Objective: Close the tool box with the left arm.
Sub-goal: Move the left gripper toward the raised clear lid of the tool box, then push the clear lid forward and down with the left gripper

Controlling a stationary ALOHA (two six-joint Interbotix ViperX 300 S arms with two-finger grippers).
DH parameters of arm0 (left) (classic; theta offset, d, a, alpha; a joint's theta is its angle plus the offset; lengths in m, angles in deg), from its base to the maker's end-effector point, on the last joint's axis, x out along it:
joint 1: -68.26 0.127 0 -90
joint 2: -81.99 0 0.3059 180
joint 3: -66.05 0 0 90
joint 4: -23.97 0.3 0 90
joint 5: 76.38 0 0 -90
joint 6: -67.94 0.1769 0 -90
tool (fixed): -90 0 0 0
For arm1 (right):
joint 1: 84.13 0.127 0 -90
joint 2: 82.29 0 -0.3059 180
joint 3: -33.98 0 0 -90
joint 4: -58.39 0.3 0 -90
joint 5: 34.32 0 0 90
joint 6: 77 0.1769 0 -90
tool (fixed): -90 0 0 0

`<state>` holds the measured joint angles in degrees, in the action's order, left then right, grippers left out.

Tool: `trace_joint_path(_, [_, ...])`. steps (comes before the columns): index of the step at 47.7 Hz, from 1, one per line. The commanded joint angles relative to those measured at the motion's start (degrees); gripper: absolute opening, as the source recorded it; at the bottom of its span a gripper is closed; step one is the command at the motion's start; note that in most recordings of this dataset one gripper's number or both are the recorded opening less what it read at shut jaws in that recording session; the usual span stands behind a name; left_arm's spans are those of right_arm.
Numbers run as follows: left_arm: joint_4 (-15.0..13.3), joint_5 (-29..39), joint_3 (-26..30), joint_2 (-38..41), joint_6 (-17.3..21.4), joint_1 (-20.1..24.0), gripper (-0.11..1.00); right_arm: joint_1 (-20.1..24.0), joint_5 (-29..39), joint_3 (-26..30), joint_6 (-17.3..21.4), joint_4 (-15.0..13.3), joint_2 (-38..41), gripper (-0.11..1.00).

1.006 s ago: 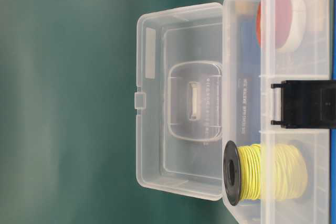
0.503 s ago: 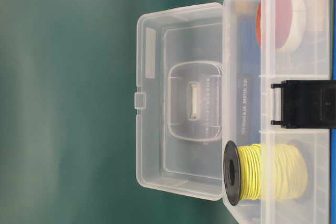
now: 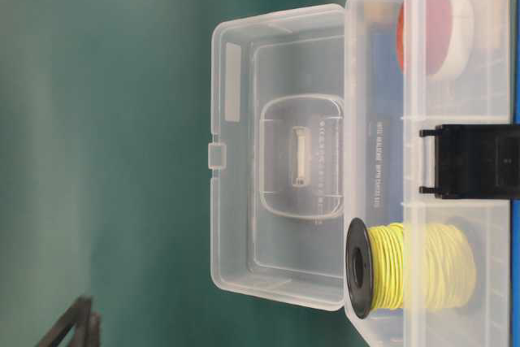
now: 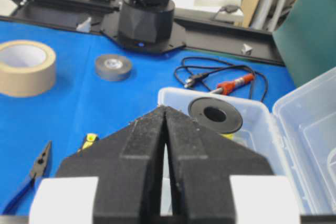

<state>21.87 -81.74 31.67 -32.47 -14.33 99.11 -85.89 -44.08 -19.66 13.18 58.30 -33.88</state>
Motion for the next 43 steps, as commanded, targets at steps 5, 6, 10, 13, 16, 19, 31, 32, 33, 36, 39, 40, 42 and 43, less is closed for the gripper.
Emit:
trace_joint_path(5, [-0.1, 1.4, 7.6, 8.6, 4.6, 4.2, 0.92, -0.1, 0.2, 1.0, 0.0, 0.1, 0.5, 0.00])
trace_joint_path(6, [-0.1, 1.8, 8.4, 9.8, 4.8, 4.6, 0.92, -0.2, 0.3, 1.0, 0.0, 0.1, 0.6, 0.00])
trace_joint_path(10, [-0.1, 4.0, 12.4, 14.2, 5.4, 5.9, 0.91, -0.5, 0.5, 1.0, 0.0, 0.1, 0.8, 0.00])
trace_joint_path(13, [0.0, 6.0, 15.4, 17.1, 5.7, 6.9, 0.91, -0.7, 0.6, 0.9, 0.0, 0.1, 1.0, 0.00])
trace_joint_path(16, [0.1, 7.6, 18.0, 20.1, 6.1, 7.7, 0.91, -0.9, 0.7, 0.8, 0.0, 0.1, 1.2, 0.00])
trace_joint_path(19, [0.3, 9.1, 20.7, 23.4, 6.5, 8.6, 0.91, -1.1, 0.9, 0.8, 0.0, 0.1, 1.4, 0.00])
trace_joint_path(31, [0.2, 10.5, 25.5, 32.3, 10.1, 10.1, 0.91, -2.3, 1.1, 0.6, 0.0, 0.1, 2.5, 0.00])
trace_joint_path(32, [0.3, 10.5, 25.7, 33.2, 10.3, 10.4, 0.91, -2.4, 1.1, 0.6, 0.0, 0.1, 2.6, 0.00])
trace_joint_path(33, [0.3, 10.5, 25.8, 33.7, 10.3, 10.5, 0.91, -2.5, 1.1, 0.6, 0.0, 0.1, 2.7, 0.00])
trace_joint_path(36, [0.3, 10.6, 26.0, 35.2, 10.4, 10.8, 0.91, -2.6, 1.1, 0.5, 0.0, 0.1, 2.9, 0.00])
trace_joint_path(39, [0.2, 10.6, 26.1, 36.2, 10.4, 11.1, 0.91, -2.8, 1.1, 0.5, 0.0, 0.1, 2.9, 0.00])
trace_joint_path(40, [0.2, 10.6, 26.1, 36.6, 10.4, 11.2, 0.91, -2.9, 1.1, 0.4, 0.0, 0.1, 3.0, 0.00])
trace_joint_path(42, [0.2, 10.8, 26.0, 37.1, 10.4, 11.2, 0.91, -3.0, 1.1, 0.5, 0.0, 0.1, 3.1, 0.00])
trace_joint_path(43, [0.2, 10.9, 26.0, 37.3, 10.3, 11.2, 0.91, -3.1, 1.2, 0.5, 0.0, 0.1, 3.1, 0.00])
